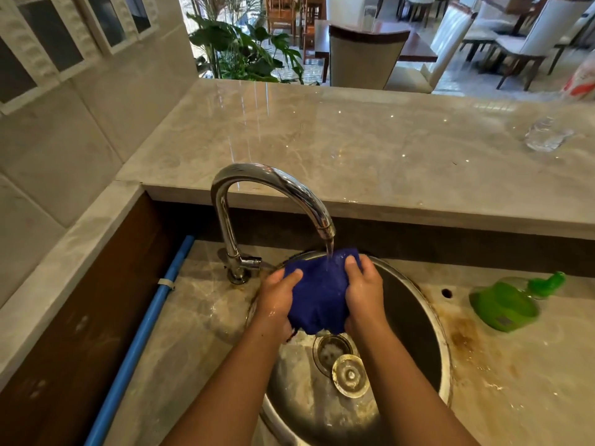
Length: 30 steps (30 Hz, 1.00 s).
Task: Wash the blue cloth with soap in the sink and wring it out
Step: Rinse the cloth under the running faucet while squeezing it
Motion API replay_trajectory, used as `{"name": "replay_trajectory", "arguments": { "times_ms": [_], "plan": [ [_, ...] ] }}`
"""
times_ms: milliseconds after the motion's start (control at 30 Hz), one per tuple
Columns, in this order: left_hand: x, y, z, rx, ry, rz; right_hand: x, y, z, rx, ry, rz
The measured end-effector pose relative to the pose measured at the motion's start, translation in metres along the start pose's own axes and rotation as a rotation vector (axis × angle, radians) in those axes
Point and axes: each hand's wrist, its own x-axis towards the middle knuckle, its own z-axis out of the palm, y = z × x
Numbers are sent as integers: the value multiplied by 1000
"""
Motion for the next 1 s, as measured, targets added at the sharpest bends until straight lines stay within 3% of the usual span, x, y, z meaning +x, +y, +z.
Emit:
{"name": "replay_trajectory", "arguments": {
  "times_ms": [133, 233, 333, 467, 567, 700, 800, 900, 1000],
  "plan": [
    [-11, 11, -3, -246, -261, -319, 1, -16, 2, 239, -171, 173],
    [-10, 8, -4, -351, -359, -376, 7, -13, -1, 124, -199, 33],
    [-4, 7, -1, -314, -293, -249, 15, 0, -9, 84, -71, 38],
    [-7, 12, 9, -116, -292, 40, 8, 33, -13, 411, -114, 415],
    [-13, 8, 23, -14, -295, 84, -4, 46, -3, 569, -180, 547],
    [-16, 5, 25, 8, -309, 66, -3, 42, -5, 664, -229, 587],
    [-10, 11, 18, 14, -234, 158, 11, 30, -12, 501, -149, 438],
    [-3, 8, 15, 53, -48, 204, 14, 6, -13, 219, -102, 142],
    [4, 0, 19, 118, 21, 141, -8, -12, -4, -212, -177, -195]
  ]
}}
